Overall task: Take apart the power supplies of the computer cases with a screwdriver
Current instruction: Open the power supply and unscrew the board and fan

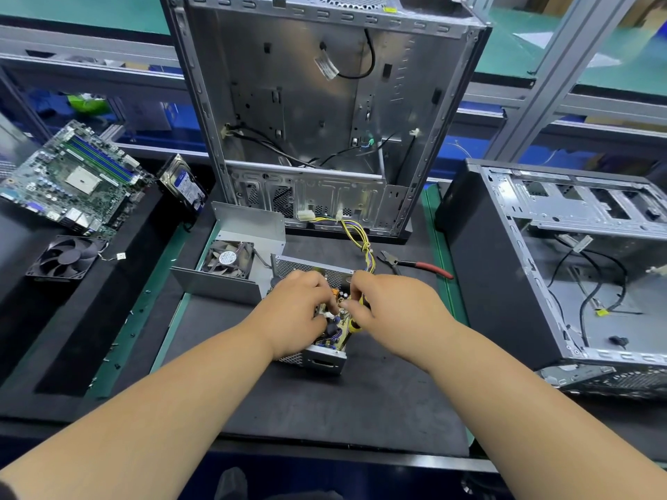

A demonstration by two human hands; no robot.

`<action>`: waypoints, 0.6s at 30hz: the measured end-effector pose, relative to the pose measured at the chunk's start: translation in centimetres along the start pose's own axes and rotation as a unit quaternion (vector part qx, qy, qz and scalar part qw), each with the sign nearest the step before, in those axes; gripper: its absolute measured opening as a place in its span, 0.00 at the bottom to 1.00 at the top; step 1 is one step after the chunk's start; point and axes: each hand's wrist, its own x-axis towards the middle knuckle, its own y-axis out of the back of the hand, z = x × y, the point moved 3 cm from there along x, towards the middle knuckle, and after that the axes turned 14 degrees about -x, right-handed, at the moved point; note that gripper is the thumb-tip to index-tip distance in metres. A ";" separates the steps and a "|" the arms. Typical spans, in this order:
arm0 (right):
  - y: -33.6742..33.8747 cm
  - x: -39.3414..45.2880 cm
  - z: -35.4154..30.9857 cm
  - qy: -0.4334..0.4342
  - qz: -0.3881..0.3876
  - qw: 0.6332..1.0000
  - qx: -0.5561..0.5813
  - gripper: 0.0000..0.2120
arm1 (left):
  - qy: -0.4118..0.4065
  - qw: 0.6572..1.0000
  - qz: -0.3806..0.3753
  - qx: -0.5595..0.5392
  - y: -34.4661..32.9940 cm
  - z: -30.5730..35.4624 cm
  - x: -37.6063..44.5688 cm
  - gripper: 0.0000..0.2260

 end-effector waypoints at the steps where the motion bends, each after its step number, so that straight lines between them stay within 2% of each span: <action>1: 0.1 0.0 0.0 -0.001 -0.004 1.000 0.027 0.09 | 0.002 1.000 -0.002 -0.001 0.0 0.0 0.0 0.11; 4: 0.4 -0.1 0.1 0.012 -0.018 0.995 0.101 0.08 | 0.006 1.000 -0.008 0.002 0.0 0.2 0.1 0.11; 7: 0.3 -0.2 0.0 0.033 -0.027 0.992 0.123 0.10 | 0.008 1.000 -0.008 0.002 0.0 0.1 0.1 0.11; 10: 0.0 -0.4 -0.2 0.033 -0.010 0.996 0.086 0.08 | 0.002 1.000 -0.003 0.005 -0.1 0.1 0.1 0.10; 14: -0.2 -0.1 0.0 0.013 0.006 0.999 -0.033 0.17 | -0.003 1.000 -0.001 0.013 -0.1 -0.1 0.0 0.09; 18: -0.1 -0.1 0.1 0.011 -0.007 0.999 0.044 0.09 | 0.002 1.000 -0.001 0.004 -0.1 0.0 0.0 0.10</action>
